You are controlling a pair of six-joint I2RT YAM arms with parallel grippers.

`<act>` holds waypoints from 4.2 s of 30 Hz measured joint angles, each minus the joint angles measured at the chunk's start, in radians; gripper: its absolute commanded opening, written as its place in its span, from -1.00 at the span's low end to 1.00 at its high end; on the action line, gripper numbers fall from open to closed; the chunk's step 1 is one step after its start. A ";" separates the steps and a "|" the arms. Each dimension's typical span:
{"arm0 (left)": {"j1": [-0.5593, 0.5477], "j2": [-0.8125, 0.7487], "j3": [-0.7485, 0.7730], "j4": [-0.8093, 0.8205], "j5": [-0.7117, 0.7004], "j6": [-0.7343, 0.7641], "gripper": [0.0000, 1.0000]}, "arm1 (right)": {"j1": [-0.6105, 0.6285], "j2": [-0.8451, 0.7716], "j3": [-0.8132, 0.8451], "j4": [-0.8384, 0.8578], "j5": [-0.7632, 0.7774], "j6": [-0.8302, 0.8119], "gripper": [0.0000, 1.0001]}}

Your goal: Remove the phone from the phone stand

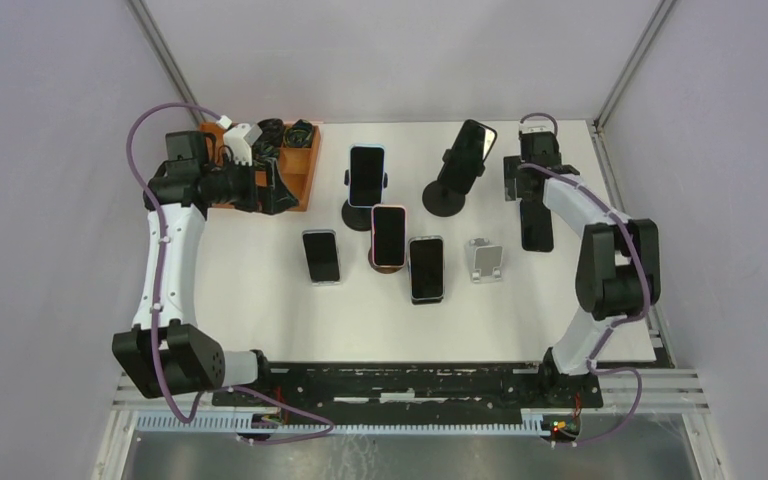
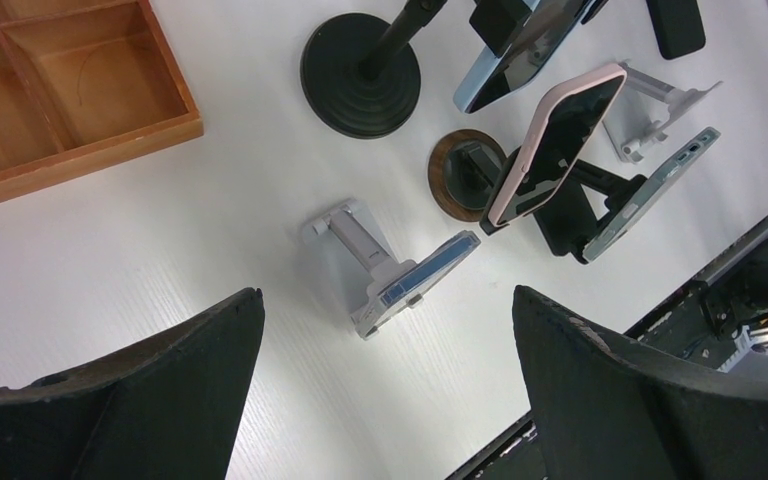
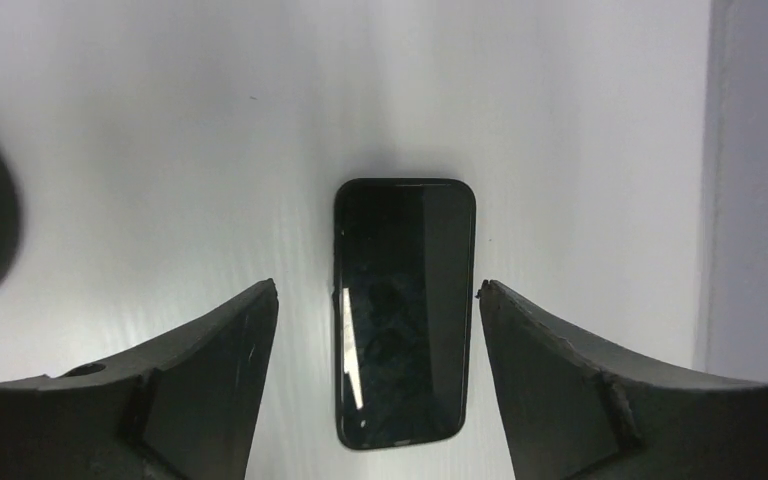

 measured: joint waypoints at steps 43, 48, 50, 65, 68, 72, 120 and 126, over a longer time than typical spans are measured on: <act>0.000 -0.016 0.090 -0.105 -0.053 0.006 1.00 | 0.944 -0.591 -0.375 0.000 0.193 0.372 0.96; 0.000 -0.016 0.091 -0.105 -0.051 0.006 1.00 | 0.945 -0.531 -0.362 0.005 0.270 0.418 0.96; 0.000 -0.017 0.091 -0.105 -0.050 0.006 1.00 | 0.945 -0.507 -0.362 0.013 0.274 0.425 0.96; 0.000 -0.020 0.093 -0.106 -0.033 0.007 1.00 | 0.918 -0.418 -0.336 0.071 0.273 0.431 0.96; 0.000 -0.020 0.093 -0.108 -0.033 0.007 1.00 | 0.908 -0.409 -0.337 0.086 0.273 0.431 0.95; 0.000 -0.020 0.094 -0.111 -0.034 0.007 1.00 | 0.904 -0.404 -0.351 0.101 0.273 0.431 0.72; 0.000 -0.013 0.150 -0.144 -0.019 0.038 1.00 | -0.108 -0.534 -0.135 -0.248 -0.078 0.208 -0.75; 0.000 -0.005 0.169 -0.159 0.001 0.044 1.00 | -0.166 -0.303 -0.128 -0.233 -0.131 0.182 -0.77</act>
